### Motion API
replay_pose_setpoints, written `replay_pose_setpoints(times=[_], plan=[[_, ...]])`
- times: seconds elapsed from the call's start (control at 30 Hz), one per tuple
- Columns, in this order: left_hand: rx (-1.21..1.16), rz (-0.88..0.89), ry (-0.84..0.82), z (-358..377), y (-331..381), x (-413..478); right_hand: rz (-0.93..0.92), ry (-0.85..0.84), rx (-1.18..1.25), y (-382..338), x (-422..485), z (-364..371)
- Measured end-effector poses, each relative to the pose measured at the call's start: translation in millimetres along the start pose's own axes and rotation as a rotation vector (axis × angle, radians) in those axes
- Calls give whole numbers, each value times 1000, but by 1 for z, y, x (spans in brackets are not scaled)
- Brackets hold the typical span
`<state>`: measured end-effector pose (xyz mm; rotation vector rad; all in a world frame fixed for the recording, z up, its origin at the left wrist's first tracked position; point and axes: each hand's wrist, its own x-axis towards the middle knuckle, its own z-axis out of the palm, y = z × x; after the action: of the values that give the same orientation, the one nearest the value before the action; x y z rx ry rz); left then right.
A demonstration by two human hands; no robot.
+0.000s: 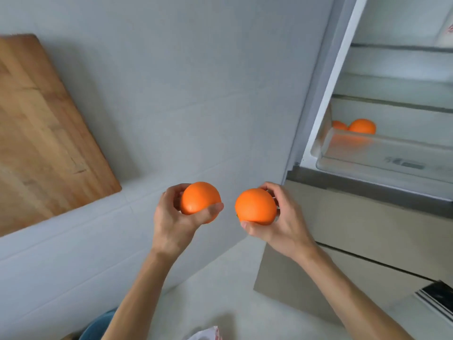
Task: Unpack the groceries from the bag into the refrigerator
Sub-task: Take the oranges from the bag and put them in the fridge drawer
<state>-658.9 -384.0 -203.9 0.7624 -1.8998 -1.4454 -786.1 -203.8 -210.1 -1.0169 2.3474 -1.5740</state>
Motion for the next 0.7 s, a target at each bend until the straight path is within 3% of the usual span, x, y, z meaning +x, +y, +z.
replay_pose_setpoints(times=[0.37, 0.7], plan=[[-101, 317, -184, 169, 123, 9, -130, 251, 27, 12, 21, -185], [-85, 390, -271, 294, 170, 31, -6, 434, 40, 56, 55, -324]])
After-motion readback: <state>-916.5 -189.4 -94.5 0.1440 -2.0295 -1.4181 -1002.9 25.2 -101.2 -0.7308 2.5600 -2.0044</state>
